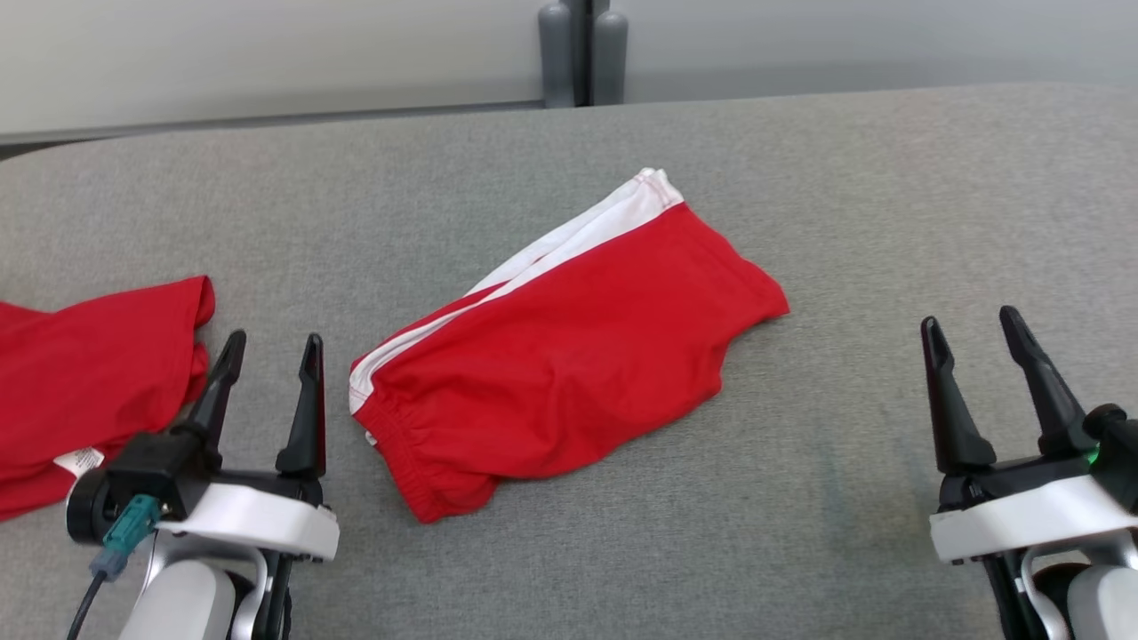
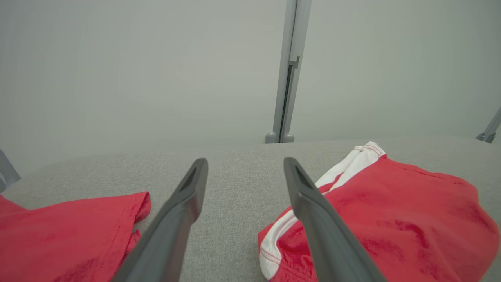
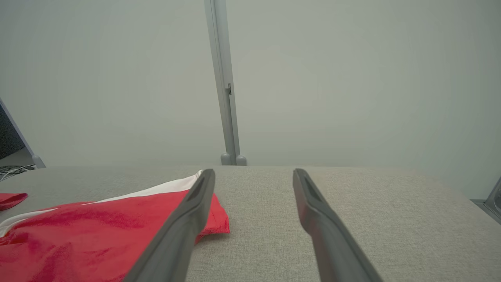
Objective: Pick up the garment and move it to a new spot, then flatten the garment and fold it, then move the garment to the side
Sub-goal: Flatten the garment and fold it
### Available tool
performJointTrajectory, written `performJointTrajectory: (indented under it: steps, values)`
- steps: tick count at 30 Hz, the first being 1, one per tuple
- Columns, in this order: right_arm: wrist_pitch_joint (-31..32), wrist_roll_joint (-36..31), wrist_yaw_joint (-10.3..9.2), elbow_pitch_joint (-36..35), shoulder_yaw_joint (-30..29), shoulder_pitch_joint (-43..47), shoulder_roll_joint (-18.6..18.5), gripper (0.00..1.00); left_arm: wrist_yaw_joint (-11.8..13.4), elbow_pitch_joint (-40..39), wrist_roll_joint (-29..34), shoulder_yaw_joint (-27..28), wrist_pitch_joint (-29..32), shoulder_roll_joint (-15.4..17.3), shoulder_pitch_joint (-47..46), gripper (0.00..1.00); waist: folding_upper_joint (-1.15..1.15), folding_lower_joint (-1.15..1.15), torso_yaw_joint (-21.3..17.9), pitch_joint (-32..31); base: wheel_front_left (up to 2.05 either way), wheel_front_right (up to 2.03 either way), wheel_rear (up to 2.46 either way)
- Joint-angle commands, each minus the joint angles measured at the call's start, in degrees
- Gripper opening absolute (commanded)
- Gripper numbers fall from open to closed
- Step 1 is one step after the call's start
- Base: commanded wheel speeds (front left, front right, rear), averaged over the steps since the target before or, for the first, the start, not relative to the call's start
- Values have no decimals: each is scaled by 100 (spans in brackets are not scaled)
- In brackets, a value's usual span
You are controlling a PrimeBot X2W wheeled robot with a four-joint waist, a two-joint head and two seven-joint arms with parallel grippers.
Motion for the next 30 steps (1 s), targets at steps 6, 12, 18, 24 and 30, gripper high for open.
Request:
performJointTrajectory:
  steps: [6, 12, 18, 24, 30]
  values:
    - [234, -96, -1, 202, -104, -541, -243, 100, -92, -119, 68, -28, 1, -78, -495, 100, 0, 0, 495, 572, 0, 0, 0]
    - [604, -147, -2, 1269, 243, -1547, -648, 100, -306, -100, 161, -70, 1, -352, -957, 100, 0, 0, 1104, 1187, 0, 0, 0]
    - [1245, 37, -3, 2203, 743, -2159, -782, 100, -478, 28, 314, 7, 1, -543, -1071, 100, 0, 0, 1266, 1361, 0, 0, 0]
    - [1775, 77, -1, 2563, 850, -2322, -739, 100, -593, 95, 438, 131, 0, -681, -1112, 100, 0, 0, 1246, 1366, 0, 0, 0]
    - [2042, 96, -4, 2545, 826, -2325, -575, 0, -661, 135, 538, 223, 1, -742, -1087, 100, 0, 0, 1161, 1334, 0, 0, 0]
